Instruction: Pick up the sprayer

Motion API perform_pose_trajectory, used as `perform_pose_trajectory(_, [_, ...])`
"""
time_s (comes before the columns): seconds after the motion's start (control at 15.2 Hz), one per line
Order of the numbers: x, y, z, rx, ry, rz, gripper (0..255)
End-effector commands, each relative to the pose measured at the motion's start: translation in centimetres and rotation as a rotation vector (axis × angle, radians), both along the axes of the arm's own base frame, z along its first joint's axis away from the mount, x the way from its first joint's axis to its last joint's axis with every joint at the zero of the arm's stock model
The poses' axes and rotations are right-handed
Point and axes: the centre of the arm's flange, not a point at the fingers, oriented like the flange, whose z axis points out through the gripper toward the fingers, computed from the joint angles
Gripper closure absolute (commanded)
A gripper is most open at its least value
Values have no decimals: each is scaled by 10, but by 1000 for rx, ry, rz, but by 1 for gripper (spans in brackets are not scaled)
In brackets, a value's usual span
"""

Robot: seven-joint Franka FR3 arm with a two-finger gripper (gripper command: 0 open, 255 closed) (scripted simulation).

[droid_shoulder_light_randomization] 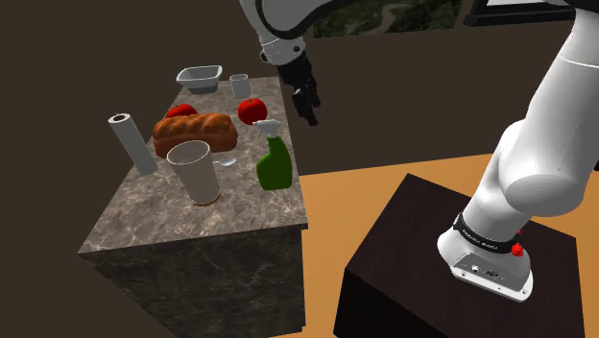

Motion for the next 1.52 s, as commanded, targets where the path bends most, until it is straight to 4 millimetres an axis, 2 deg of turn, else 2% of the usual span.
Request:
perform_pose_trajectory(0.0, [19,21,-12,-3,24,46,0])
perform_pose_trajectory(0.4, [69,83,-51,-13,92,180,0])
perform_pose_trajectory(0.73, [101,137,-86,-21,147,290,0])
perform_pose_trajectory(1.19, [101,137,-123,-21,147,290,0])
perform_pose_trajectory(1.32, [101,137,-126,-21,147,290,0])
perform_pose_trajectory(1.39, [103,138,-119,-21,147,291,255])
perform_pose_trajectory(1.45, [101,140,-118,-21,147,291,255])
